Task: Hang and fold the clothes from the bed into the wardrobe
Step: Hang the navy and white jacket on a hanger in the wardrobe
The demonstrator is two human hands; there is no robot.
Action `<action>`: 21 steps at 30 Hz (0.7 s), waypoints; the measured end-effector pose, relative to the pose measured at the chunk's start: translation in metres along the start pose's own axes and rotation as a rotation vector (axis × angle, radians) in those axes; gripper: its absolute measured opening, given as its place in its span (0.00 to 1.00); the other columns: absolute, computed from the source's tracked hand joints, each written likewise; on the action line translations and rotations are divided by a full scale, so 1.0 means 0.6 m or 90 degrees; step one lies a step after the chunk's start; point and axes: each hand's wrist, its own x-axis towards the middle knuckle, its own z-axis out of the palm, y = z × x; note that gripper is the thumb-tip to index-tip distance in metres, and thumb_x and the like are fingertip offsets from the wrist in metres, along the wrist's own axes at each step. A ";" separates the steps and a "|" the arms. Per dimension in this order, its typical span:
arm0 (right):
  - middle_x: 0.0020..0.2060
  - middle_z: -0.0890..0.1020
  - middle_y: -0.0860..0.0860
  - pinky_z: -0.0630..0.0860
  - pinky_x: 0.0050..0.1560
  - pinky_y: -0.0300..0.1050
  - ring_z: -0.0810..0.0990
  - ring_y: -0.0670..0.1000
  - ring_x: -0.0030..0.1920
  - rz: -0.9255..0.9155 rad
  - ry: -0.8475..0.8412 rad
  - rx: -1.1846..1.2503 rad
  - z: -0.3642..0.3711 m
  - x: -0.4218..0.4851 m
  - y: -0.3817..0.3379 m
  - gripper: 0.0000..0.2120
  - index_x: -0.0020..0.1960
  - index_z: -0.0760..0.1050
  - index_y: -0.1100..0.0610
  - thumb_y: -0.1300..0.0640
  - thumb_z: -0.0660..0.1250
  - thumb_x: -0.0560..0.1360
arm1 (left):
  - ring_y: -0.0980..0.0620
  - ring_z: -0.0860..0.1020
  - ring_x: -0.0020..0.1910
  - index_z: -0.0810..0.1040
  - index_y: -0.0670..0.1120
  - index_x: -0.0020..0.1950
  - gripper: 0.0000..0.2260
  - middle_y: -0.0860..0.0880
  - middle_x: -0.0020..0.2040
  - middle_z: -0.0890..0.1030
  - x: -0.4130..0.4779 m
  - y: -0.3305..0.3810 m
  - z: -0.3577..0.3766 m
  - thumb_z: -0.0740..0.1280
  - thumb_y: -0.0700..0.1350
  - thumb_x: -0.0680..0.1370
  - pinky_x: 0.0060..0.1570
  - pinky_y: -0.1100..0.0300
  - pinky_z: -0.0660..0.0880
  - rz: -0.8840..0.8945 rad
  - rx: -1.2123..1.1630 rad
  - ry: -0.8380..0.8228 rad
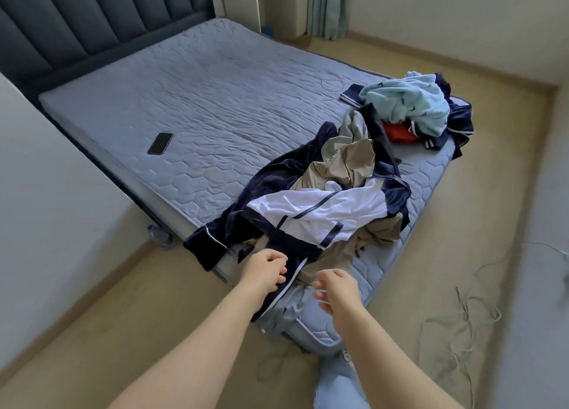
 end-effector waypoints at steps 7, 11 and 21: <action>0.30 0.71 0.52 0.61 0.27 0.39 0.66 0.49 0.27 0.050 -0.028 -0.079 -0.096 0.179 -0.100 0.07 0.41 0.71 0.60 0.66 0.58 0.76 | 0.55 0.72 0.32 0.76 0.47 0.48 0.06 0.49 0.38 0.76 0.101 0.084 0.137 0.60 0.42 0.79 0.31 0.65 0.69 -0.099 -0.037 0.043; 0.30 0.70 0.52 0.60 0.28 0.40 0.65 0.49 0.28 0.079 -0.040 -0.105 -0.113 0.265 -0.120 0.05 0.42 0.70 0.60 0.65 0.57 0.76 | 0.54 0.72 0.32 0.77 0.47 0.47 0.06 0.49 0.38 0.76 0.177 0.100 0.176 0.61 0.41 0.78 0.32 0.64 0.69 -0.110 -0.004 0.063; 0.29 0.70 0.51 0.61 0.29 0.40 0.64 0.49 0.27 0.134 -0.015 -0.148 -0.138 0.497 -0.101 0.07 0.39 0.70 0.57 0.65 0.58 0.75 | 0.51 0.65 0.67 0.75 0.52 0.60 0.12 0.52 0.66 0.69 0.456 0.081 0.248 0.59 0.44 0.79 0.62 0.59 0.63 0.105 0.476 -0.022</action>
